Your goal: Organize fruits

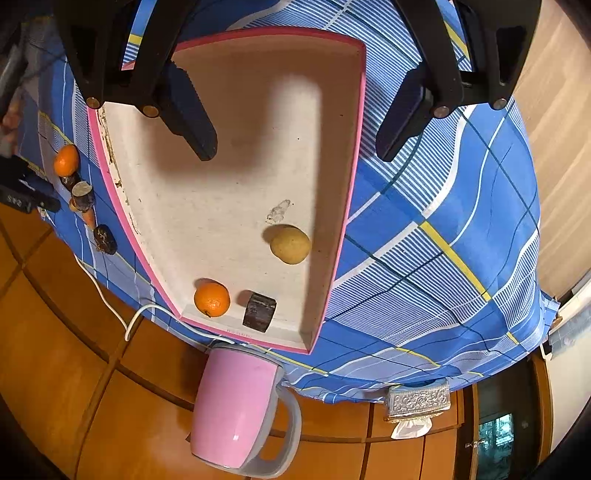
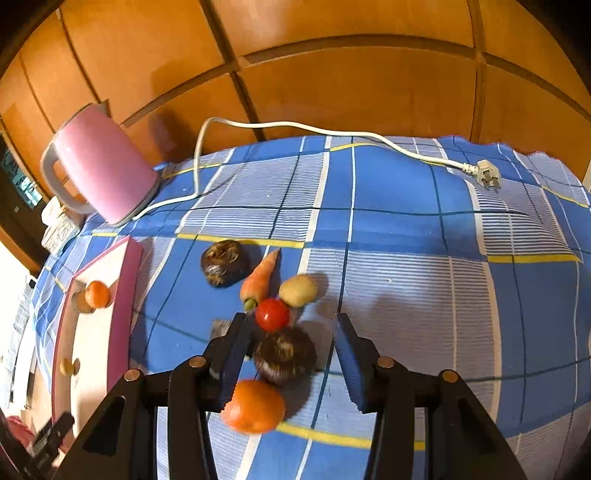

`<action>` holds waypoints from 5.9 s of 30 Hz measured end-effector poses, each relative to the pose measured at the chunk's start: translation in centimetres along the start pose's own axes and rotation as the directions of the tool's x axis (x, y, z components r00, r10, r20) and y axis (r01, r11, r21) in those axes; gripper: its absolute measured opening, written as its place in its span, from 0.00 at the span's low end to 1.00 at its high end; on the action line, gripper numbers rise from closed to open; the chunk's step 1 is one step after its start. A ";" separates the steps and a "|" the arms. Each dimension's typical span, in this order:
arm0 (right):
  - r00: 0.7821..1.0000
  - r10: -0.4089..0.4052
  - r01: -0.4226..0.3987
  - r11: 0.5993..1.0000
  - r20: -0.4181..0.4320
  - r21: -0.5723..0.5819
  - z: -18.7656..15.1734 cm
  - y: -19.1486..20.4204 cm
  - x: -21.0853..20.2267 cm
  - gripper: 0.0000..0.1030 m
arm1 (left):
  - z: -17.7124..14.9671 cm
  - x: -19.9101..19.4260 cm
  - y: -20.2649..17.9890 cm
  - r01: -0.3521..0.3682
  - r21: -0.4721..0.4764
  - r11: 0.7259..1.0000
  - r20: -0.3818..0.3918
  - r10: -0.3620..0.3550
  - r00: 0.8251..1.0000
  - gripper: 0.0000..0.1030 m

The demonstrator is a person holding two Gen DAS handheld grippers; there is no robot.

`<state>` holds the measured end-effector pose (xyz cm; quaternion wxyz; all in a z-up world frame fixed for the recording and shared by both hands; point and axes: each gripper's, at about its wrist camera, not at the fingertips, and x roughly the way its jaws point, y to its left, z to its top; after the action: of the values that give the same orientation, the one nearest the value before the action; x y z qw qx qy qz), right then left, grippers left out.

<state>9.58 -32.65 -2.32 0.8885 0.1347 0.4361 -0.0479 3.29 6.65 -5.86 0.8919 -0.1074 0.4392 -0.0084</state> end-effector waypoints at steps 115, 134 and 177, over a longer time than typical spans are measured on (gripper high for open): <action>0.901 -0.430 0.399 0.874 0.062 0.277 -8.5 -11.6 -7.7 0.41 | 1.2 -4.5 0.4 0.018 -0.023 1.000 0.123 -0.015 0.992 0.87; 0.830 -0.552 0.492 0.794 0.083 0.358 -10.9 -14.6 -6.6 0.60 | 7.2 -2.2 -12.4 0.209 0.268 0.940 0.024 -0.224 0.974 0.87; 0.825 -0.558 0.502 0.796 0.088 0.340 -10.7 -14.5 -6.0 0.68 | 10.5 14.0 -26.6 0.347 0.345 0.872 -0.264 -0.264 0.928 0.46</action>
<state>-5.16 -43.77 -6.74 0.8440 0.1359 0.3600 -0.3737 22.27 -18.96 -5.31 0.8316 0.0034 0.4972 -0.2474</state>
